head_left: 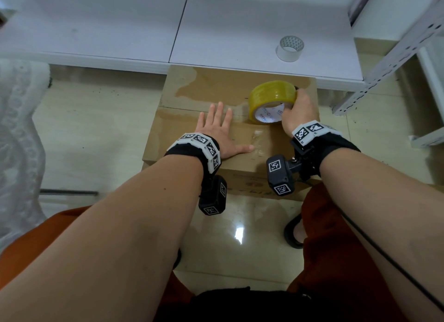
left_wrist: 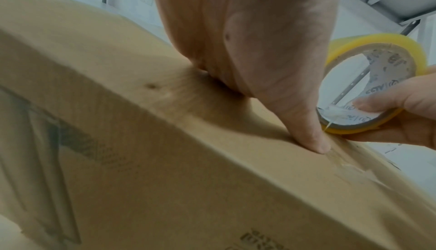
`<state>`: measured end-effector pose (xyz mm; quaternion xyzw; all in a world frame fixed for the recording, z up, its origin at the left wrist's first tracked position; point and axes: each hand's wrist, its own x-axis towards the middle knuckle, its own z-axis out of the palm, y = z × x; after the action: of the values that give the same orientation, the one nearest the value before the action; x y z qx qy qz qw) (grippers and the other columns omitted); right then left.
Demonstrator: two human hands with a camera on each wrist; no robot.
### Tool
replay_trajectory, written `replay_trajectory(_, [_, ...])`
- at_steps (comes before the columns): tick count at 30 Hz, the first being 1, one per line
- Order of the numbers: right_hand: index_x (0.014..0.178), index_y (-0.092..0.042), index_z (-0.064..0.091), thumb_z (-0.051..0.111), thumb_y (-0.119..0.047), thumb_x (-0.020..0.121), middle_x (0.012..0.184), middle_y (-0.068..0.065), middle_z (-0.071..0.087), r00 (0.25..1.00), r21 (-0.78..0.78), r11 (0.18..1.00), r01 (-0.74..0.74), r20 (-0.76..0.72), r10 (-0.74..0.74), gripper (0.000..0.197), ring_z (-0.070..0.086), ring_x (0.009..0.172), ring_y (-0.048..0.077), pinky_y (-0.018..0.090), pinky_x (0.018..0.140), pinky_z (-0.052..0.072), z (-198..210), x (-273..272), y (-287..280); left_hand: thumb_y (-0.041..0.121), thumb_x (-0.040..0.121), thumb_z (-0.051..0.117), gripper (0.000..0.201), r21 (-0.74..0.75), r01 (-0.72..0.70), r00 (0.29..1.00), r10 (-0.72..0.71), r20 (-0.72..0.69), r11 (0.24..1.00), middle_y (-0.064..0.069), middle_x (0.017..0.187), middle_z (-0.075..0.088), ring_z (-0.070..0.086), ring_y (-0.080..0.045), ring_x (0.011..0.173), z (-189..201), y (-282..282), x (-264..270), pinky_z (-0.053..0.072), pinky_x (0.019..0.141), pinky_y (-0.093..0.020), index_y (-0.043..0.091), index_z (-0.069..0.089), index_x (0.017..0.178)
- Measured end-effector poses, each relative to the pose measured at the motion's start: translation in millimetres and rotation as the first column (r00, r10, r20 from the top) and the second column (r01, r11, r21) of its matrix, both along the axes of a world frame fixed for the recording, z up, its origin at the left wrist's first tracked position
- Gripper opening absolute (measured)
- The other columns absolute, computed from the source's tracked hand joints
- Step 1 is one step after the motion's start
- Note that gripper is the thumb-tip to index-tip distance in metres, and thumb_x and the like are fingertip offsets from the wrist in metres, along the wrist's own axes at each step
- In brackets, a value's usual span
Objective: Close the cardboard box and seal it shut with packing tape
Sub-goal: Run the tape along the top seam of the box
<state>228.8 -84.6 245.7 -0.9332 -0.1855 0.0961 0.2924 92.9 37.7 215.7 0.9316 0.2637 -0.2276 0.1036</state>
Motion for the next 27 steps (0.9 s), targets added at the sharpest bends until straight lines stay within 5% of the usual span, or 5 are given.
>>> replay_trajectory(16, [0.113,0.001,0.049,0.049,-0.004,0.090,0.113,0.022,0.056,0.996,0.022,1.000,-0.018,0.083,0.016,0.024,0.055,0.104,0.038,0.041,0.082,0.043,-5,7,-8,0.091,0.068,0.033,0.121,0.017,-0.012,0.995,0.010,0.094,1.000,-0.006,0.159,-0.022,-0.020,-0.021,0.146,-4,-2,-5,-0.007,0.120,-0.045,0.017,-0.010,0.153])
replay_trajectory(27, [0.121,-0.006,0.048,0.046,-0.009,0.093,0.106,0.017,0.059,0.998,0.055,0.997,-0.061,0.031,0.060,0.028,0.056,0.094,0.031,0.032,0.071,0.038,-5,6,-12,0.084,0.073,0.042,0.122,-0.043,0.049,0.987,-0.042,0.156,0.998,-0.005,0.160,-0.017,-0.015,-0.018,0.148,2,-28,13,-0.003,0.121,-0.040,0.009,-0.013,0.152])
